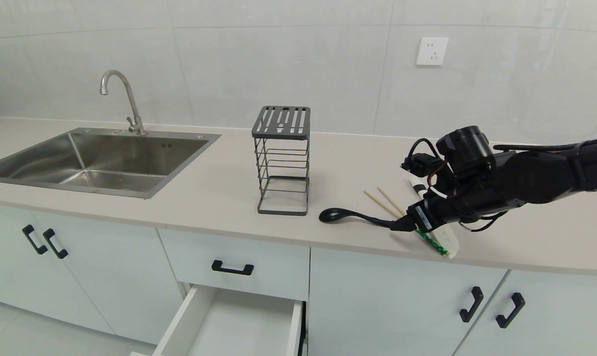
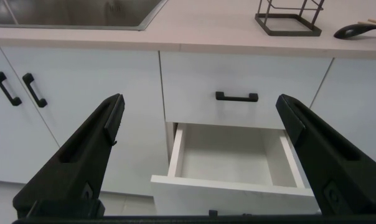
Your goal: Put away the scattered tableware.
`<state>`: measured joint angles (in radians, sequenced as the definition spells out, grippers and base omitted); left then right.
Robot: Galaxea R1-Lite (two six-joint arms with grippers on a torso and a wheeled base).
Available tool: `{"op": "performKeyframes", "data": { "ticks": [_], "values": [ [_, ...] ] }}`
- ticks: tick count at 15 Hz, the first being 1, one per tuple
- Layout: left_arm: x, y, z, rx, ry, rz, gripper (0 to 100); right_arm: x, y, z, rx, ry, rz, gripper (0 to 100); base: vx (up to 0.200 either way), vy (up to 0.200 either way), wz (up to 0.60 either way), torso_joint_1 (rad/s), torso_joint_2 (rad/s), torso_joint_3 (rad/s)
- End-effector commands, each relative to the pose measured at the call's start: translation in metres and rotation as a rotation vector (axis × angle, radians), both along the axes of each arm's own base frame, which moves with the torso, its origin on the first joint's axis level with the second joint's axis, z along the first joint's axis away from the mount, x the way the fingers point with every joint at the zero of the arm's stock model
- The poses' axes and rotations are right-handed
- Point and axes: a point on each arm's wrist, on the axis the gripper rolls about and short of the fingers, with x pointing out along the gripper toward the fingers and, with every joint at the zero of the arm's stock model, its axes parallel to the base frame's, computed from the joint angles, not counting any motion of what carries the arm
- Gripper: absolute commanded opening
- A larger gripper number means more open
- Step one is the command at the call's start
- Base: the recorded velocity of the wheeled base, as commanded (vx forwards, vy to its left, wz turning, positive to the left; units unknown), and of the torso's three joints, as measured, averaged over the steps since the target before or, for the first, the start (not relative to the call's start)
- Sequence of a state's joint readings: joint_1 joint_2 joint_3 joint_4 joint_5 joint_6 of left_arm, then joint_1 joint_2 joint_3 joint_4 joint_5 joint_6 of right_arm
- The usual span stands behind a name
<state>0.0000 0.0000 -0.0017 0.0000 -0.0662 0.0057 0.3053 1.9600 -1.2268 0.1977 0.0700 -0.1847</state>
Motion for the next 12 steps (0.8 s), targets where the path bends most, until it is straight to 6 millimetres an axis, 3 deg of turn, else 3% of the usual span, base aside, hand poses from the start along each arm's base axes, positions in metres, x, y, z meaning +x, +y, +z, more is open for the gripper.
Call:
{"op": "performKeyframes", "data": {
  "ticks": [1,12],
  "values": [
    [0.000,0.000,0.000,0.000,0.000,0.000,100,0.004,0.000,-0.010,-0.008,0.027,-0.004,100,0.000,0.000,0.00,0.000,0.00,0.000],
    [0.000,0.000,0.000,0.000,0.000,0.000,100,0.004,-0.011,-0.022,-0.009,0.072,-0.012,100,0.000,0.000,0.00,0.000,0.00,0.000]
  ]
}}
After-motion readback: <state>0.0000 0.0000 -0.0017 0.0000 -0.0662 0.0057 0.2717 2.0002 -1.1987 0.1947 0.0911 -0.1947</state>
